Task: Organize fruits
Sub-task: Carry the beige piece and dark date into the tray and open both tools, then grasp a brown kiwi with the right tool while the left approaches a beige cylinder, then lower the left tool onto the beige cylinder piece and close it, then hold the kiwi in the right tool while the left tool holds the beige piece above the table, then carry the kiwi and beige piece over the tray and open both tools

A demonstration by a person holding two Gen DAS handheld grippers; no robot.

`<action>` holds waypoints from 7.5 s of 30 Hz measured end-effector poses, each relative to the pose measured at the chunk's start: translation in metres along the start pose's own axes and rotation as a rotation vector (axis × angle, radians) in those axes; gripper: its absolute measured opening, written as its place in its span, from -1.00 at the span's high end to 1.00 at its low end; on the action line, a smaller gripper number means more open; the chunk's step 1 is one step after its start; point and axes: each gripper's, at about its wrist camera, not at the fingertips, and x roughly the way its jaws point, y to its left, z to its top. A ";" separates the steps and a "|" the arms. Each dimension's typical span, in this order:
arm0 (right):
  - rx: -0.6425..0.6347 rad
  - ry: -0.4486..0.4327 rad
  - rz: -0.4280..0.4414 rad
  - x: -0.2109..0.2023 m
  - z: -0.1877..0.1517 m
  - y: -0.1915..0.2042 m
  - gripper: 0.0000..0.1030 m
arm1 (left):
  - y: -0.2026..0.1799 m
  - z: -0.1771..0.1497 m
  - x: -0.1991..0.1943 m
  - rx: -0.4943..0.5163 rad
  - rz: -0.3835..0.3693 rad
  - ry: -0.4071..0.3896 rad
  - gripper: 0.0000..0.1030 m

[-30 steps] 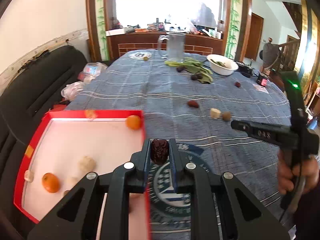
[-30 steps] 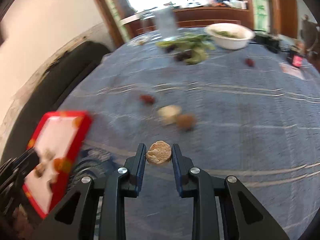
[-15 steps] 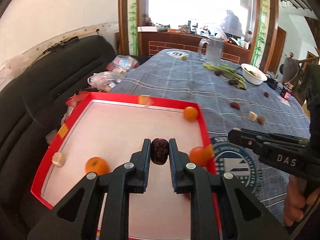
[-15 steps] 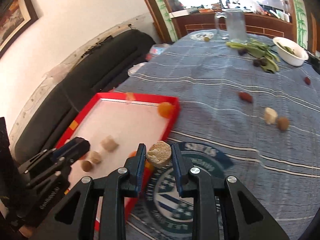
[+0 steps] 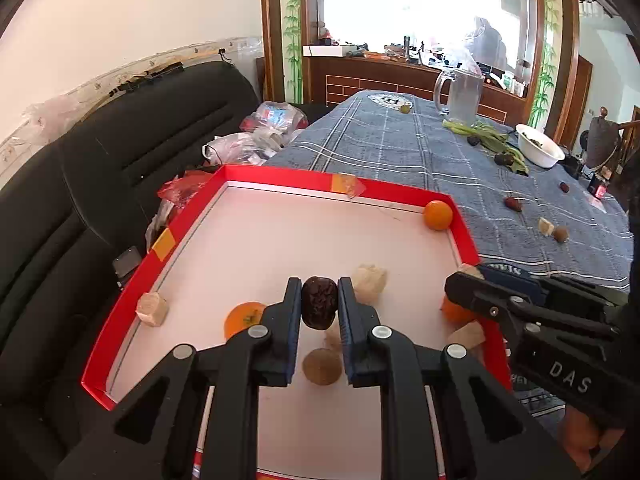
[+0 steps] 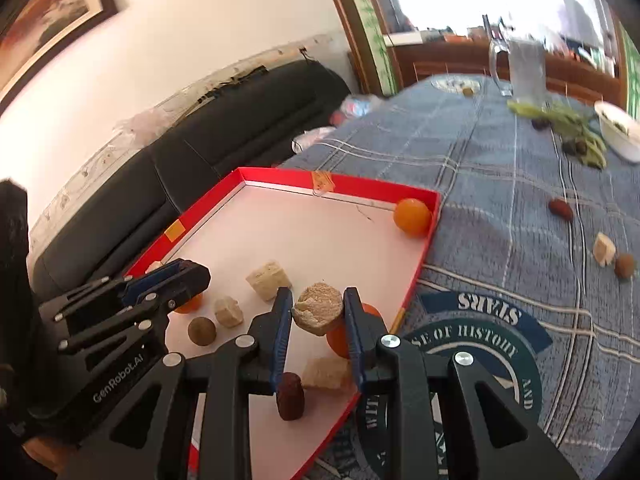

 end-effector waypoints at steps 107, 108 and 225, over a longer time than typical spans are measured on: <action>0.577 -0.219 -0.260 -0.146 0.013 -0.319 0.52 | -0.330 0.057 0.120 0.373 -0.078 0.156 0.32; 0.579 -0.220 -0.262 -0.146 0.013 -0.319 0.52 | -0.332 0.056 0.119 0.374 -0.078 0.153 0.35; -0.066 0.029 0.039 -0.009 0.005 0.033 0.53 | 0.042 0.018 -0.034 -0.124 0.127 -0.118 0.42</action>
